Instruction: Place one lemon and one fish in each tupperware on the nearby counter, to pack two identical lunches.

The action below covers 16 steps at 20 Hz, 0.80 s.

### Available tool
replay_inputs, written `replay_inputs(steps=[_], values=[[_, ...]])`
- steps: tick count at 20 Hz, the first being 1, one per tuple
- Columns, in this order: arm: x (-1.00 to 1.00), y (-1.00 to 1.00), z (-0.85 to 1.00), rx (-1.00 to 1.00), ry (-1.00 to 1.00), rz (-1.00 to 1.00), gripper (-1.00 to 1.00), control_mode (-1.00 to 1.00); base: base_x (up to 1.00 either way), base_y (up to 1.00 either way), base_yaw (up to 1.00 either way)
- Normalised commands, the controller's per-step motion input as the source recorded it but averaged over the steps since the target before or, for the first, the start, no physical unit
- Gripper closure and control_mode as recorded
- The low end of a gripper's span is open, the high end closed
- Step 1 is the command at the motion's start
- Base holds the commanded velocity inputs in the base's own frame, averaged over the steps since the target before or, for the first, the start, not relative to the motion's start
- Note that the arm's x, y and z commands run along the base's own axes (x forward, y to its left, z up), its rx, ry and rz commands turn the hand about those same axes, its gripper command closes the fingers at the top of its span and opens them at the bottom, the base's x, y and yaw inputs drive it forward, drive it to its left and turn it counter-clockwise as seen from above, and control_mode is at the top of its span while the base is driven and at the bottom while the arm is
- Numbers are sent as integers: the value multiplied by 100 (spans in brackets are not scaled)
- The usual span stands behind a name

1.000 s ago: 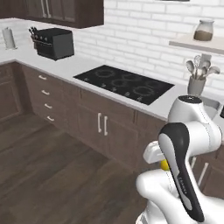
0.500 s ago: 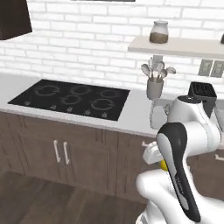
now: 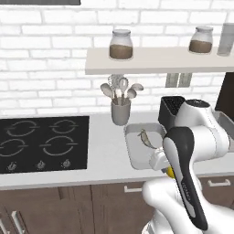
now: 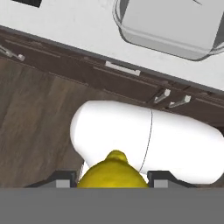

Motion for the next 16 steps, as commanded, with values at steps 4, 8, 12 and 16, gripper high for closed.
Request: replay_inputs(steps=[4,8,12,16], values=[[0,0,0,0,0,0,100,100,-1,0,-37],[0,0,0,0,0,0,100,100,1,0,-5],[78,26,0,0,0,-7,100,-100,0,0,0],[100,20,-4,-1,0,-3,100,-100,0,0,0]])
